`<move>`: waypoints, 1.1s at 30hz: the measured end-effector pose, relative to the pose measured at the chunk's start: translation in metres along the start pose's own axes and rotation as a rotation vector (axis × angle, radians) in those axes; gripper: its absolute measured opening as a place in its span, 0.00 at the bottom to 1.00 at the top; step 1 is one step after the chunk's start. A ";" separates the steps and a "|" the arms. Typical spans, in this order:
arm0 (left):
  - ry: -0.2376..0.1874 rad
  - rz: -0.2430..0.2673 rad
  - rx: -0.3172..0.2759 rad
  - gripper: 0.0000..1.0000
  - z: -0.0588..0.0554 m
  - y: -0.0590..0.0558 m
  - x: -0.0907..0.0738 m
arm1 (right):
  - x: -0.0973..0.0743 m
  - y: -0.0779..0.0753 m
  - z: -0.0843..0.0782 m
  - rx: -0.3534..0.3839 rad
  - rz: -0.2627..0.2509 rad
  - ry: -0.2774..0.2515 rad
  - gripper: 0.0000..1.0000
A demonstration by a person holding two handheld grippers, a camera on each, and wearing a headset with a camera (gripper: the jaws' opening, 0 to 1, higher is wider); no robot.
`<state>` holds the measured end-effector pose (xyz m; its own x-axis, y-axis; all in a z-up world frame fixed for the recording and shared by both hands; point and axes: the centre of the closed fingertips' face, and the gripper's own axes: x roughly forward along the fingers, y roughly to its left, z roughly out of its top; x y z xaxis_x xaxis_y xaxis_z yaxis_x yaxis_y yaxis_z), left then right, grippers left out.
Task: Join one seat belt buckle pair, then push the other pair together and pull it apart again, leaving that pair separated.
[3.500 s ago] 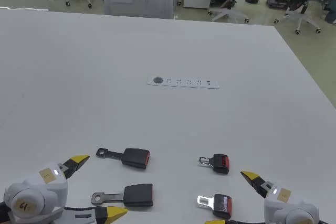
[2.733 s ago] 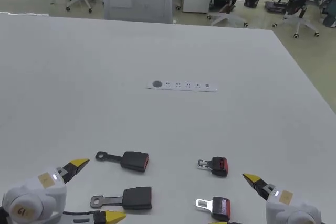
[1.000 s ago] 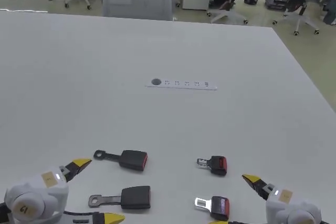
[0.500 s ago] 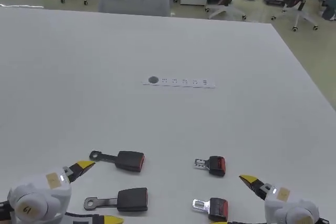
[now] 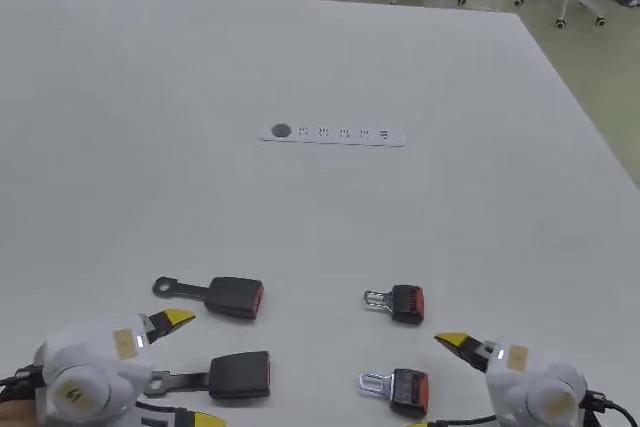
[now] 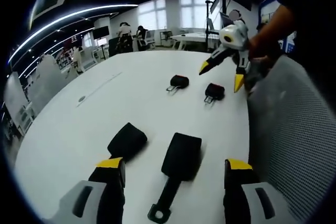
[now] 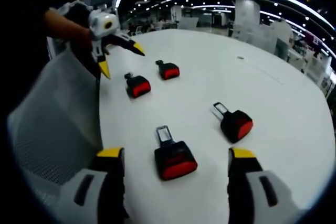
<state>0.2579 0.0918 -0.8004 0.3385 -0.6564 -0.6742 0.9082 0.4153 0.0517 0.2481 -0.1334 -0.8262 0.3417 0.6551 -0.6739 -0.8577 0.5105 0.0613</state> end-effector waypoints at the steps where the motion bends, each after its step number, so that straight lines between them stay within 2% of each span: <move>1: 0.016 -0.004 0.009 0.78 -0.003 0.001 0.002 | 0.001 0.000 -0.001 -0.001 0.006 0.007 0.80; 3: 0.052 -0.017 0.016 0.74 -0.011 0.002 0.008 | 0.004 0.001 -0.005 -0.004 0.025 0.021 0.79; 6: 0.059 -0.045 0.015 0.67 -0.014 -0.001 0.016 | 0.007 0.003 -0.009 -0.013 0.057 0.049 0.75; 11: 0.078 -0.088 0.038 0.63 -0.017 -0.004 0.031 | 0.012 0.008 -0.019 -0.048 0.116 0.109 0.66; 13: 0.085 -0.099 0.040 0.59 -0.019 -0.005 0.035 | 0.012 0.008 -0.021 -0.057 0.130 0.117 0.63; 16: 0.110 -0.122 0.076 0.56 -0.024 -0.006 0.039 | 0.012 0.010 -0.023 -0.077 0.148 0.135 0.59; 19: 0.117 -0.159 0.099 0.47 -0.027 -0.006 0.039 | 0.013 0.010 -0.028 -0.086 0.168 0.162 0.53; 21: 0.125 -0.165 0.101 0.42 -0.028 -0.004 0.041 | 0.014 0.009 -0.026 -0.100 0.180 0.156 0.51; 23: 0.152 -0.193 0.119 0.42 -0.032 -0.007 0.041 | 0.015 0.007 -0.025 -0.105 0.188 0.164 0.47; 28: 0.172 -0.231 0.162 0.39 -0.035 -0.010 0.045 | 0.017 0.005 -0.023 -0.123 0.218 0.169 0.39; 31: 0.169 -0.244 0.167 0.38 -0.032 -0.009 0.049 | 0.016 0.003 -0.024 -0.140 0.237 0.162 0.36; 33: 0.171 -0.270 0.197 0.36 -0.032 -0.010 0.049 | 0.016 0.003 -0.024 -0.163 0.249 0.157 0.36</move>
<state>0.2571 0.0758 -0.8574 0.0498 -0.6040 -0.7954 0.9947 0.1016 -0.0148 0.2417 -0.1346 -0.8539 0.0614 0.6480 -0.7592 -0.9617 0.2418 0.1287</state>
